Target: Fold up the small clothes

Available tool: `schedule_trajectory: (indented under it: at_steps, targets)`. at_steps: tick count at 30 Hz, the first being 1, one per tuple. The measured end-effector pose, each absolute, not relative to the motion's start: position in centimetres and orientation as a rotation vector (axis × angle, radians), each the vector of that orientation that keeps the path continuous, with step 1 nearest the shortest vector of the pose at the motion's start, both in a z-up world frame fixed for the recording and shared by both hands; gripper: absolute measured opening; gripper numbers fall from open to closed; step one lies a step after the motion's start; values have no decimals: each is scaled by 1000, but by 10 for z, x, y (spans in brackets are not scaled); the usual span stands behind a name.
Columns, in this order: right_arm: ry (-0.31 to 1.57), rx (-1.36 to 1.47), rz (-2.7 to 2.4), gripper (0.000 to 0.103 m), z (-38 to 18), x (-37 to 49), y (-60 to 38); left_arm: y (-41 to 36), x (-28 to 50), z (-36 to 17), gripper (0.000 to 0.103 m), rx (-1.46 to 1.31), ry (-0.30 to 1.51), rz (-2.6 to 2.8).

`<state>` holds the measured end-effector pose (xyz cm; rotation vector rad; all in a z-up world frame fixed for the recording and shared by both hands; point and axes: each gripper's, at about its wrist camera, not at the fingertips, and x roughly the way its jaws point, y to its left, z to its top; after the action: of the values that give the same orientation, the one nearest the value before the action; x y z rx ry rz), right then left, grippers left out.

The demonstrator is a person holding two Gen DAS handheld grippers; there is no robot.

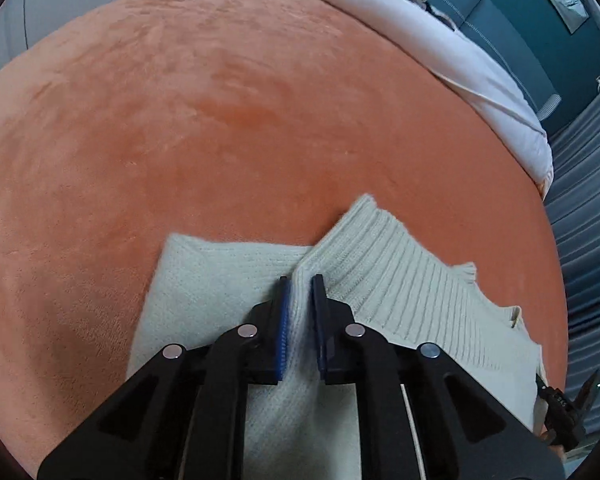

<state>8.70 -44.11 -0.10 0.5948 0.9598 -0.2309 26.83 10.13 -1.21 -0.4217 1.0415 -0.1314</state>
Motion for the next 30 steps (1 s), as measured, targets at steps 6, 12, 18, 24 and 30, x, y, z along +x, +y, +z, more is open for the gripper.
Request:
schedule_trajectory:
  at_steps: [6, 12, 18, 24, 30]
  targets:
    - [783, 473, -226, 20, 71, 67, -381, 97, 227, 33, 43, -414, 932, -79]
    - [920, 416, 211, 20, 45, 88, -226, 34, 173, 35, 50, -375, 979, -216]
    - [979, 468, 214, 0, 13, 88, -248, 51, 164, 17, 44, -233, 986, -157]
    - [933, 577, -192, 0, -2, 14, -394, 76, 156, 8, 22, -226, 966, -204]
    - [903, 586, -261, 9, 25, -21, -403, 74, 152, 6, 22, -236, 953, -158]
